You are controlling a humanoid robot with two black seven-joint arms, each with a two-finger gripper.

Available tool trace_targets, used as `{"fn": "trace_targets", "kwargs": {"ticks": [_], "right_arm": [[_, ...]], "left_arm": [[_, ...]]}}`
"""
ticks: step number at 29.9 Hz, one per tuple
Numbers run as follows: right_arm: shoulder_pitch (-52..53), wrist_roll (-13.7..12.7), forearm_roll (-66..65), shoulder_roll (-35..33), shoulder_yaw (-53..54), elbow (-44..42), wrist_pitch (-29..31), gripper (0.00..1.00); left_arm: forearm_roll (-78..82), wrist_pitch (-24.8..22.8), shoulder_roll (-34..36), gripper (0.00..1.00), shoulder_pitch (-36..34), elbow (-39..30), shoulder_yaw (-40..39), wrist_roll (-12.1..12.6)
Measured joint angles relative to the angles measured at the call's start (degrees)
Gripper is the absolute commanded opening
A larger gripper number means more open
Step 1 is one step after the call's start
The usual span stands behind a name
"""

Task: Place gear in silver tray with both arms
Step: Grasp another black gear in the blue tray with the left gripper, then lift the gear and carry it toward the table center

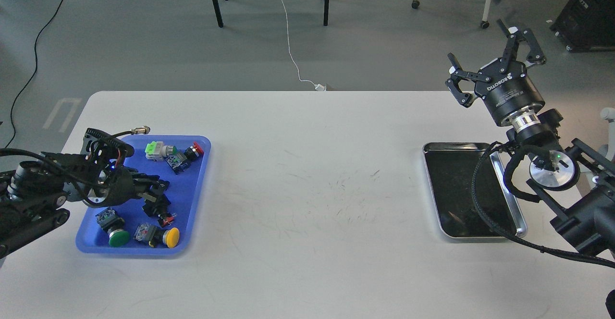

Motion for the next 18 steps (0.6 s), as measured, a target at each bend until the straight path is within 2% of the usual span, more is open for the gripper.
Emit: {"fn": "trace_targets", "kwargs": {"ticks": [6,12,18], "right_arm": [[0.0,0.0,0.0,-0.2,0.0,-0.2,0.0,0.99],[0.0,0.0,0.0,-0.7,0.3,-0.1,0.0,0.99],[-0.3,0.0,0.0,-1.3,1.2,0.4,0.0,0.99]], "left_arm": [[-2.2,-0.1,1.4,0.19,-0.3,-2.3,-0.6,0.0],[-8.6,0.0,8.2,0.19,-3.2,-10.0,-3.4,0.2],[-9.2,0.0,8.5,0.19,-6.9,-16.9,-5.6,1.1]]}}
